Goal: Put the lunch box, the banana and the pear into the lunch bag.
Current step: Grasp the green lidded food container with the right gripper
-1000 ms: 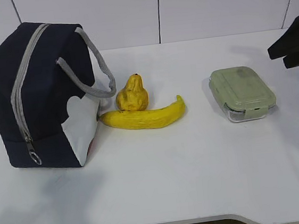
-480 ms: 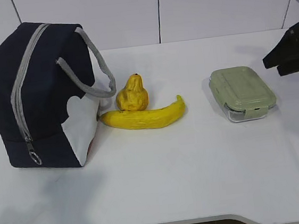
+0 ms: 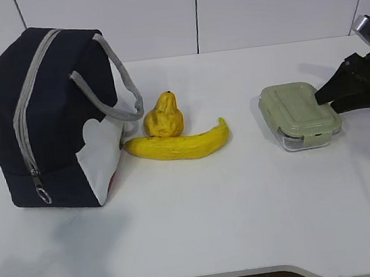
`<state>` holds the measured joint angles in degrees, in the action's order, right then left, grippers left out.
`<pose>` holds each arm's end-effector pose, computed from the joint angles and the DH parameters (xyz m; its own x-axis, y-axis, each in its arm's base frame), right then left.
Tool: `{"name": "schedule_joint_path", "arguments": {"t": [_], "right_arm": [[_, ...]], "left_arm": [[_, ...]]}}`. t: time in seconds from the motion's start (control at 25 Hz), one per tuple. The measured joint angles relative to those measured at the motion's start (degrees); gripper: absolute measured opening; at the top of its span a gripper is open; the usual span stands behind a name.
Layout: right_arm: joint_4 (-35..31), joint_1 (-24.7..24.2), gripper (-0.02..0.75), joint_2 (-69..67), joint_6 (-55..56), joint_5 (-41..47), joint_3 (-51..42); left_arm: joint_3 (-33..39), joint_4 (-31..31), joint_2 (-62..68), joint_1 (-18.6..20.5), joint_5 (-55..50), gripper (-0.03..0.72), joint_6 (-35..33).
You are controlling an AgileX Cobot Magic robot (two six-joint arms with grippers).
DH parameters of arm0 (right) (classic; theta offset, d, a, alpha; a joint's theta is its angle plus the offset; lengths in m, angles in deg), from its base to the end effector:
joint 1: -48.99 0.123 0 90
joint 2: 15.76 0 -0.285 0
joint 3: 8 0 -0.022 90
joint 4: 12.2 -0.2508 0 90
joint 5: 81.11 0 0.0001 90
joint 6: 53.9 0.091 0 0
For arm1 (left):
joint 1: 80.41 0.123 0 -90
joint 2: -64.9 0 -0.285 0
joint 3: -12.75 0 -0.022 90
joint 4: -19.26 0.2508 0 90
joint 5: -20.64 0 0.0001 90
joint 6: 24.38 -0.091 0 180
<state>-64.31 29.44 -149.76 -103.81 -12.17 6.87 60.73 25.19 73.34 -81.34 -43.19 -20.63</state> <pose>0.4284 -0.0810 0.1637 -0.9330 0.0265 -0.3590 -0.2270 0.7306 0.6440 -0.0067 0.0086 0.2763 -0.5005 -0.0115 -0.8657 -0.0739 0.9968 0.0295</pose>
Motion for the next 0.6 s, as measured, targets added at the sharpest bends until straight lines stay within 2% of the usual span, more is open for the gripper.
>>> {"name": "schedule_joint_path", "arguments": {"t": [0.6], "right_arm": [[-2.91, 0.61, 0.502, -1.44, -1.41, -0.28, 1.14]], "left_arm": [[0.0, 0.0, 0.0, 0.0, 0.0, 0.391, 0.0]]}}
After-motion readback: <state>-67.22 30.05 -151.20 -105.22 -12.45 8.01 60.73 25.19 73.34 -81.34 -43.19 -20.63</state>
